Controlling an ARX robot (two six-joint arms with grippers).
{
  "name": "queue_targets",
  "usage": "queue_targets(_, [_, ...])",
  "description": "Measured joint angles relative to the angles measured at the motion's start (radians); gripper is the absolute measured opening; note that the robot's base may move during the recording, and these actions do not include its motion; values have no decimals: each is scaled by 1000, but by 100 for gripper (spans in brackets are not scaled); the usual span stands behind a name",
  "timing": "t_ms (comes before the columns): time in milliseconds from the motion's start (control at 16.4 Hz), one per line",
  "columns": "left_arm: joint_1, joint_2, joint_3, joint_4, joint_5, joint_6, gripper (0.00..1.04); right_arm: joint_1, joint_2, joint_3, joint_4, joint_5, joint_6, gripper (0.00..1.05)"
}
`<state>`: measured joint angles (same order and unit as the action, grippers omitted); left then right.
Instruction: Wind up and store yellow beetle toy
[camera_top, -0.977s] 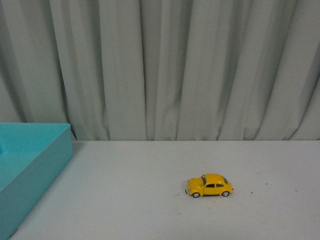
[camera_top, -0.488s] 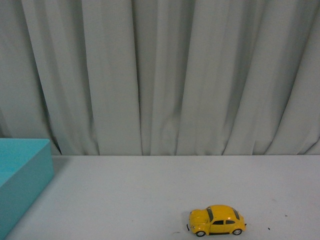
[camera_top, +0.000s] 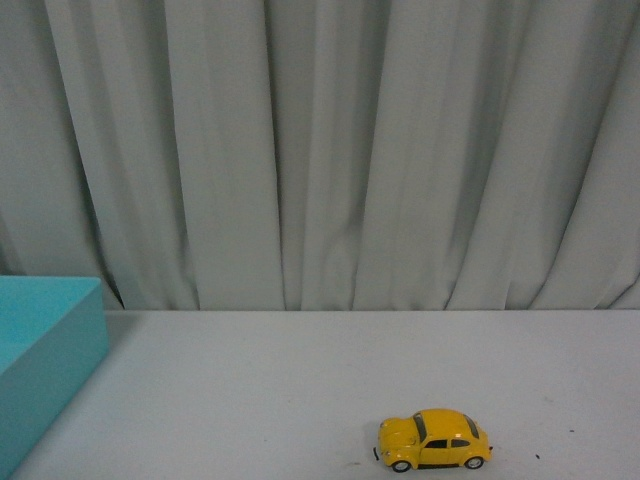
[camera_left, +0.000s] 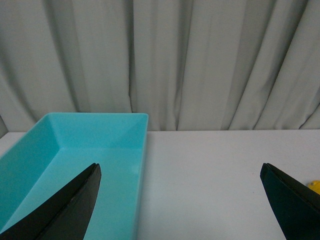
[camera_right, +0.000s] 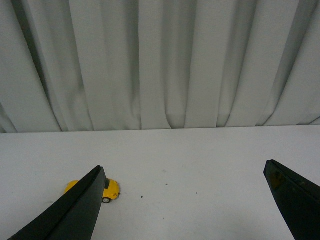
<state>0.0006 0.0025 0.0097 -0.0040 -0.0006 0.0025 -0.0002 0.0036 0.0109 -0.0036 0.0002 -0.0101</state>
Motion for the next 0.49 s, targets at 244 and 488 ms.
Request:
queue_targets(244, [0,0,0,0,-1,0,98,148,95,5,129,336,63,98])
queue_targets(488, [-2,0,0,1,1,0,98,-221,352,24,398,435,116,98])
